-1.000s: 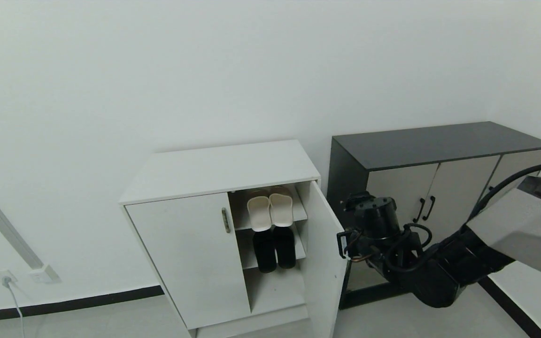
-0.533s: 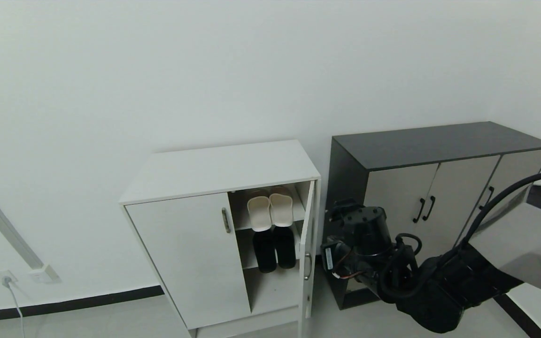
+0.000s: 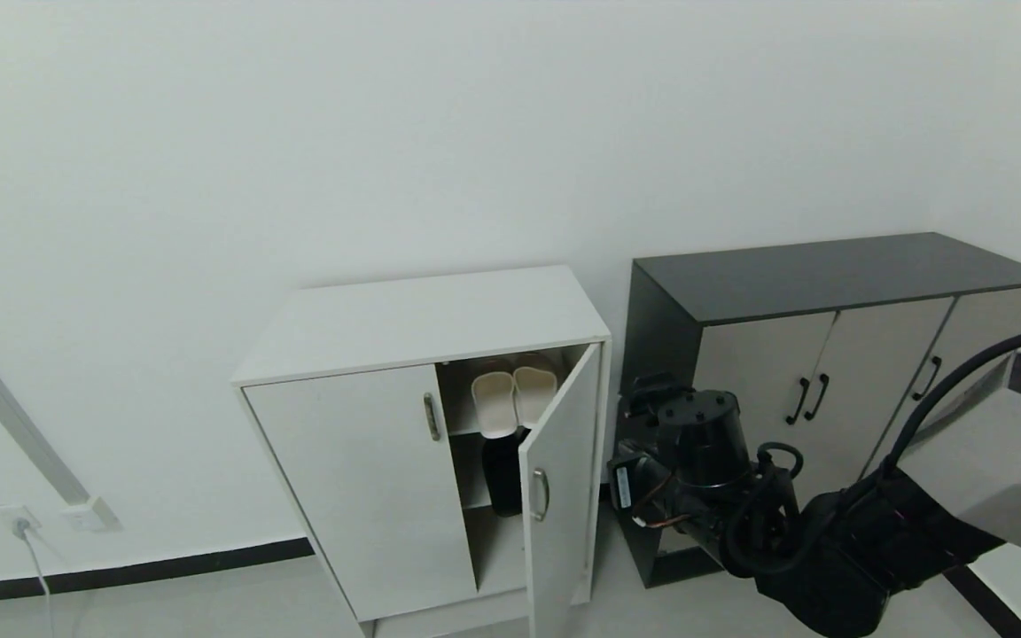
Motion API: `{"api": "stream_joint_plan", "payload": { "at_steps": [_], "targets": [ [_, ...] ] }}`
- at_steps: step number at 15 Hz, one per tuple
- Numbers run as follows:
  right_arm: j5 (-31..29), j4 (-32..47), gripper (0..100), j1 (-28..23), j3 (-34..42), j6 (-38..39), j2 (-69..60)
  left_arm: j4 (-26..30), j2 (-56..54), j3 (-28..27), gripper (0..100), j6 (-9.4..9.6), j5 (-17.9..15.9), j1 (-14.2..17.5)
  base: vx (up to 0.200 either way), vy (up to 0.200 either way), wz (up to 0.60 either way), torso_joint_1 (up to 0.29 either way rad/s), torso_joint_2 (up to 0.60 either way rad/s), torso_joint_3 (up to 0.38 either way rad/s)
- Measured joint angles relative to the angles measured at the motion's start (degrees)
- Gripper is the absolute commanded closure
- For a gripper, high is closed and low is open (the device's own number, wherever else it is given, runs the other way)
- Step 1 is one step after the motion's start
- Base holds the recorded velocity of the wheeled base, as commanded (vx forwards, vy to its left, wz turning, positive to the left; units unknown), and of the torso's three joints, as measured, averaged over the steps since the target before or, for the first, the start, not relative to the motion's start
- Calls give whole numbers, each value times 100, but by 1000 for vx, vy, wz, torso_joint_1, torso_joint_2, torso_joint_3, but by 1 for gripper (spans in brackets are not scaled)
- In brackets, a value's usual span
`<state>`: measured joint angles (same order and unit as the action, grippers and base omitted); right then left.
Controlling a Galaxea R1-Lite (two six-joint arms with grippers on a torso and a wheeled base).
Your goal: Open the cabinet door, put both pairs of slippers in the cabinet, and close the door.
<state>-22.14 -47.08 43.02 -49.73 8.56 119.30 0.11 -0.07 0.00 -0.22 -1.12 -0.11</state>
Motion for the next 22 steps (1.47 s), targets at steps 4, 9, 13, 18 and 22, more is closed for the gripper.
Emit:
{"api": "stream_joint_plan", "payload": {
  "at_steps": [4, 9, 13, 18, 22],
  "targets": [
    [184, -152, 100, 13, 74, 4, -17, -1, 0, 0, 100, 0, 1, 4, 0, 0, 450, 3, 1, -1],
    [328, -546, 100, 2, 336, -176, -22, -11, 0, 0, 100, -2, 4, 11, 0, 0, 0, 0, 0, 0],
    [317, -555, 100, -90, 477, -486, -96, -1, 0, 0, 100, 0, 6, 4, 0, 0, 0, 0, 0, 0],
    [367, 641, 100, -358, 861, -790, -800, -1, 0, 0, 100, 4, 6, 1, 0, 0, 0, 0, 0, 0],
    [386, 1435, 100, -413, 963, -813, -1139, -1, 0, 0, 100, 4, 6, 1, 100, 0, 0, -1, -1, 4]
  ]
}}
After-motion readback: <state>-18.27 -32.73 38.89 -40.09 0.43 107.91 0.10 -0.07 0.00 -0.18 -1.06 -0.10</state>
